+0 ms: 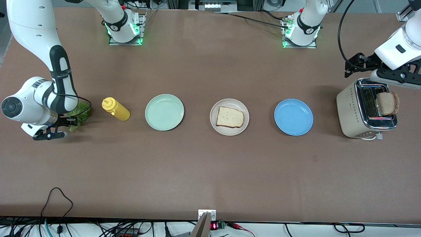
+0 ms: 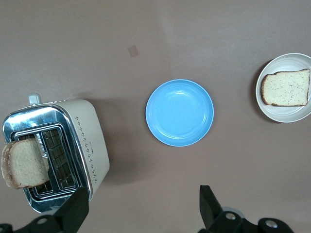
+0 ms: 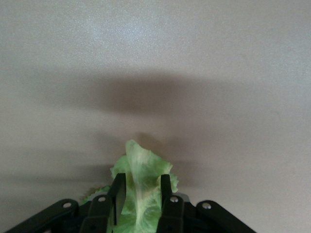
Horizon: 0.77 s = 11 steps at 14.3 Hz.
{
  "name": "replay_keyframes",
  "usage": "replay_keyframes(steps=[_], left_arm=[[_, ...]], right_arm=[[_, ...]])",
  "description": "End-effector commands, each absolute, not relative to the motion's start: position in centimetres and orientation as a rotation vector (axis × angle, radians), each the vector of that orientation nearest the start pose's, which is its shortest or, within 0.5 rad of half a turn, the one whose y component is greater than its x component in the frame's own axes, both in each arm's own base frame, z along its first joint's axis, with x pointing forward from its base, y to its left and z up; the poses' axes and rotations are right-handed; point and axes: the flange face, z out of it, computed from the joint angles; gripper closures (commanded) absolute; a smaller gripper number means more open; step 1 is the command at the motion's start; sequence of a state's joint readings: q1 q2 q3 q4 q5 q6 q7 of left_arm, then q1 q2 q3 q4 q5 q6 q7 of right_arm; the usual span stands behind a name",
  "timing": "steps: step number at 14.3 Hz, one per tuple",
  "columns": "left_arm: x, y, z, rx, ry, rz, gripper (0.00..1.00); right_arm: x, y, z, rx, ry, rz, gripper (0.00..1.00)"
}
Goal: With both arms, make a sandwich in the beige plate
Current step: 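Lift the lettuce leaf and carry it toward the beige plate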
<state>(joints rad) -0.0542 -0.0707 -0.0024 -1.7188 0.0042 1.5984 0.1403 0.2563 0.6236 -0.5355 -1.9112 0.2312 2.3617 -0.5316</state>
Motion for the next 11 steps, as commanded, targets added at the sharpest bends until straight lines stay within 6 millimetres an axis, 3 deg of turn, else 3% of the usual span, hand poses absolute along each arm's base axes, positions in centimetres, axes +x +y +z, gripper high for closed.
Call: replay_keyframes(steps=[1,5,7,11], left_arm=[[53.4,-3.1,60.0,-3.119,0.298,0.085,0.00],[53.4,-3.1,60.0,-3.119,0.300,0.085,0.00],[53.4,-3.1,60.0,-3.119,0.300,0.085,0.00],[53.4,-3.0,60.0,-3.119,0.298,0.085,0.00]], right_arm=[[59.6,-15.7,20.1,-3.243,-0.303,0.204,0.86],[60.0,-15.7,21.6,-3.226,-0.391,0.180,1.00],[60.4,-15.5,24.3,-3.188,-0.528,0.128,1.00],[61.2,-14.9,31.9,-3.067,-0.663,0.128,1.00]])
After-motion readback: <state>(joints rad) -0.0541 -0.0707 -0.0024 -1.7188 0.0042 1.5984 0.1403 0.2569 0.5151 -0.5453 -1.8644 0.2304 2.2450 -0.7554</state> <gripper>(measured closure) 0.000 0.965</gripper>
